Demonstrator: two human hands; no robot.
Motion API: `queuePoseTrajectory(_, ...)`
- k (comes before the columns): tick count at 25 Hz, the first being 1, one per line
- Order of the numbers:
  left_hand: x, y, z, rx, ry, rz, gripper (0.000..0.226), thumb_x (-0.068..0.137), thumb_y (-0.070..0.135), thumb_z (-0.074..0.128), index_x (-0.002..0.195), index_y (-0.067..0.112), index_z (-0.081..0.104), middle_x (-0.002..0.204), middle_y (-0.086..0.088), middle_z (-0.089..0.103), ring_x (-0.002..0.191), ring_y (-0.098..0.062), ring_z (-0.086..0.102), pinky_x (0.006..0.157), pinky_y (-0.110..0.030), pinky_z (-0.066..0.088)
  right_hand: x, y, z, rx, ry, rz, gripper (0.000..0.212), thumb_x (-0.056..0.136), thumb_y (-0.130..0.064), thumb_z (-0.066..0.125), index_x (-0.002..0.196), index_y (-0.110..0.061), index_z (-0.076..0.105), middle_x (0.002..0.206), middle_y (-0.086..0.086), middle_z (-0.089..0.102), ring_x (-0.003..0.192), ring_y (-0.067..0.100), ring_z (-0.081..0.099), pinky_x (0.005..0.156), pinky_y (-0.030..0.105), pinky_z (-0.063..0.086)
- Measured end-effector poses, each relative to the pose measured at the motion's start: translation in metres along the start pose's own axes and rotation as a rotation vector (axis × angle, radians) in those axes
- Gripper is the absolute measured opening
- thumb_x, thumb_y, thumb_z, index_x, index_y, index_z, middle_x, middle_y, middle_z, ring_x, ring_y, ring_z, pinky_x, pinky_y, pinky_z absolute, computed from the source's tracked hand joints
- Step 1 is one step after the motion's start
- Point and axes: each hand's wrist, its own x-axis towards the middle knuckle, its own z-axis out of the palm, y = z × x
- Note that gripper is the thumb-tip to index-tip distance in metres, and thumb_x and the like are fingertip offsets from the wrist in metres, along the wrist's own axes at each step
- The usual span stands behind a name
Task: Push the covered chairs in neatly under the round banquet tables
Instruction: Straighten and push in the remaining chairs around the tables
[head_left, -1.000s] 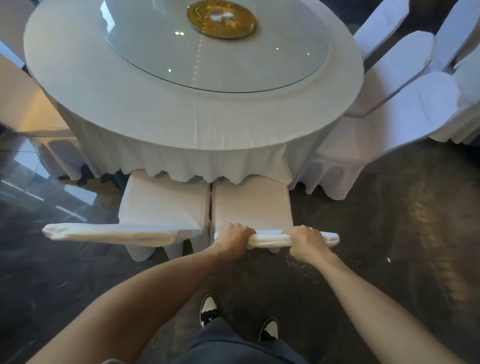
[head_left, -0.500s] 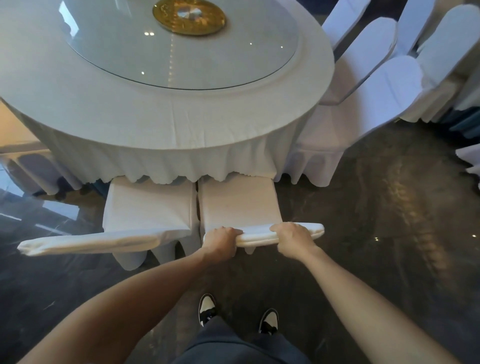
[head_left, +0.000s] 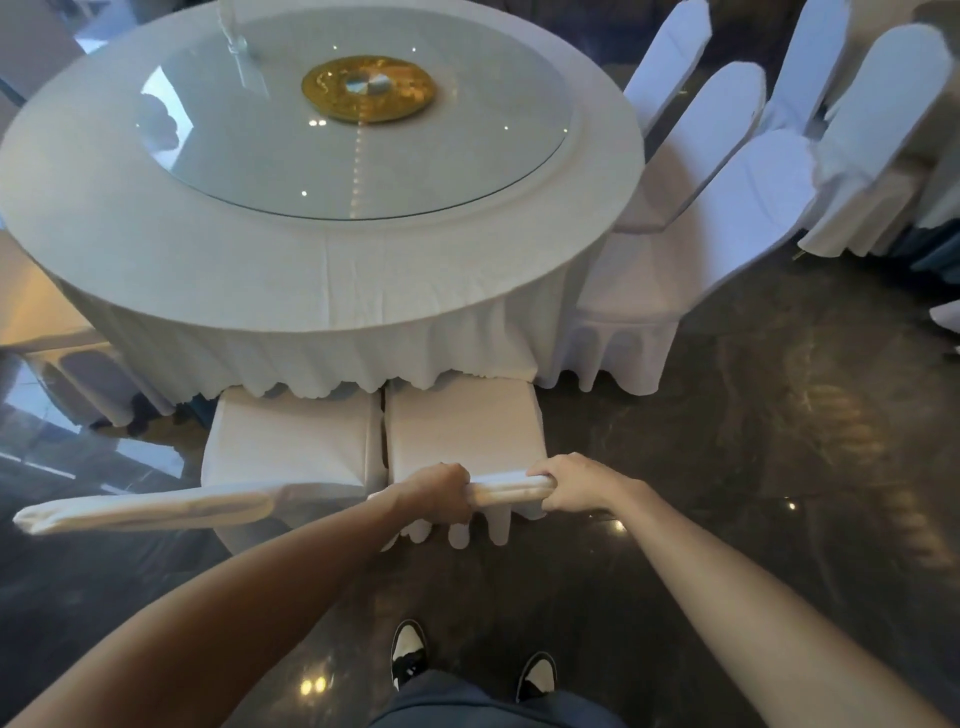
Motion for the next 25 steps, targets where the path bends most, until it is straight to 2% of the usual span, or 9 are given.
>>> queuePoseTrajectory(2, 0.008, 0.032, -0.007, 0.034, -0.033, 0.021, 0.043, 0.079, 0.031, 0.068, 0.118, 0.016, 0.064, 0.107, -0.004, 0.067, 0.094, -0.022, 0.063, 0.08, -0.034, 0.053, -0.007, 0.022, -0.014, 0.009, -0.019, -0.007, 0.061, 0.078, -0.029, 0.066, 0.136, -0.028, 0.052, 0.115, 0.0, 0.062, 0.091, 0.013, 0.06, 0.073, 0.029, 0.05)
queuePoseTrajectory(4, 0.018, 0.066, -0.014, 0.022, -0.075, 0.033, 0.051, 0.08, 0.034, 0.07, 0.127, 0.018, 0.061, 0.118, -0.001, 0.064, 0.101, -0.02, 0.06, 0.086, -0.033, 0.051, -0.013, 0.046, -0.031, -0.003, -0.046, -0.031, 0.061, 0.078, -0.034, 0.067, 0.138, -0.026, 0.053, 0.123, -0.001, 0.061, 0.099, 0.013, 0.06, 0.079, 0.029, 0.049)
queuePoseTrajectory(7, 0.037, 0.116, -0.027, 0.03, -0.098, 0.054, 0.058, 0.084, 0.034, 0.069, 0.139, 0.021, 0.053, 0.133, 0.0, 0.056, 0.115, -0.02, 0.055, 0.099, -0.037, 0.046, -0.025, 0.089, -0.061, -0.048, -0.093, -0.021, 0.053, 0.079, -0.033, 0.067, 0.131, -0.028, 0.059, 0.124, -0.002, 0.062, 0.102, 0.013, 0.061, 0.087, 0.034, 0.051)
queuePoseTrajectory(10, 0.059, 0.16, -0.041, 0.001, -0.064, 0.037, 0.057, 0.088, 0.031, 0.067, 0.142, 0.02, 0.049, 0.142, -0.002, 0.05, 0.124, -0.02, 0.051, 0.105, -0.035, 0.042, -0.036, 0.133, -0.094, -0.075, -0.103, 0.004, 0.049, 0.077, -0.037, 0.065, 0.126, -0.032, 0.061, 0.121, -0.003, 0.064, 0.099, 0.014, 0.063, 0.087, 0.037, 0.054)
queuePoseTrajectory(14, 0.101, 0.217, -0.074, 0.062, 0.067, 0.007, 0.056, 0.087, 0.036, 0.066, 0.139, 0.021, 0.051, 0.137, -0.004, 0.053, 0.121, -0.023, 0.053, 0.099, -0.034, 0.045, -0.047, 0.194, -0.149, -0.124, -0.009, 0.034, 0.055, 0.072, -0.046, 0.062, 0.126, -0.036, 0.06, 0.124, -0.008, 0.061, 0.101, 0.013, 0.059, 0.087, 0.034, 0.051)
queuePoseTrajectory(19, 0.19, 0.29, -0.121, 0.03, 0.274, 0.005, 0.042, 0.083, 0.044, 0.06, 0.118, 0.021, 0.057, 0.113, -0.003, 0.065, 0.1, -0.024, 0.061, 0.086, -0.039, 0.052, -0.034, 0.277, -0.237, -0.21, 0.06, 0.045, 0.055, 0.082, -0.041, 0.06, 0.136, -0.028, 0.054, 0.138, -0.003, 0.055, 0.121, 0.018, 0.054, 0.1, 0.037, 0.045)
queuePoseTrajectory(22, 0.263, 0.338, -0.15, 0.032, 0.384, 0.017, 0.046, 0.076, 0.045, 0.06, 0.116, 0.023, 0.054, 0.116, -0.001, 0.063, 0.108, -0.026, 0.055, 0.092, -0.044, 0.044, -0.013, 0.332, -0.305, -0.261, 0.157, 0.032, 0.061, 0.081, -0.039, 0.058, 0.14, -0.027, 0.048, 0.143, -0.002, 0.05, 0.126, 0.021, 0.05, 0.103, 0.041, 0.043)
queuePoseTrajectory(25, 0.328, 0.387, -0.181, -0.027, 0.441, 0.009, 0.063, 0.078, 0.048, 0.062, 0.132, 0.019, 0.047, 0.13, -0.005, 0.054, 0.124, -0.028, 0.045, 0.103, -0.047, 0.037, 0.003, 0.38, -0.368, -0.314, 0.303, -0.028, 0.068, 0.079, -0.038, 0.057, 0.144, -0.028, 0.041, 0.149, 0.001, 0.044, 0.133, 0.023, 0.043, 0.107, 0.044, 0.038)
